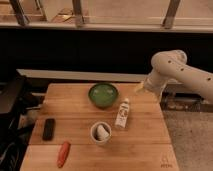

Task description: Push the ceramic bowl across the table

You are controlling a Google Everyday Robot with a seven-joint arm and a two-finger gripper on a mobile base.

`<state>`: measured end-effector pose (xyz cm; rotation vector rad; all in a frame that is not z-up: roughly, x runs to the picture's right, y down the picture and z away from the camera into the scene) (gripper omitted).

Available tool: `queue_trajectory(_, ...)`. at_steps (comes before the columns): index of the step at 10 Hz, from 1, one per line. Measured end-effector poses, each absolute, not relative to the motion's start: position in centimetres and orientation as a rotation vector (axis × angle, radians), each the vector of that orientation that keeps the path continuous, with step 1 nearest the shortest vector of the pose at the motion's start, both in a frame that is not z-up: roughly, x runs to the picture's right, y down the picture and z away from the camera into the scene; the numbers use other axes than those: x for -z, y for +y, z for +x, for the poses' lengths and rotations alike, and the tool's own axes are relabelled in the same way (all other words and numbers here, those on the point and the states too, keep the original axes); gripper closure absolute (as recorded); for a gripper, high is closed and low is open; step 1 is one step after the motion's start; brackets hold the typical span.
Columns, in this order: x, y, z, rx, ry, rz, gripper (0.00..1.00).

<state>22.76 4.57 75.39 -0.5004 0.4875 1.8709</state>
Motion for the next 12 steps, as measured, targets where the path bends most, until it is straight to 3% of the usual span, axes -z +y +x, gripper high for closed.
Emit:
queue_trajectory(7,-75.4,4.55,22.7,-1.87,0.487,-0.501,0.2)
queue_trajectory(12,-76.01,4.26,22.5,-1.886,0.49,-0.539,0.67)
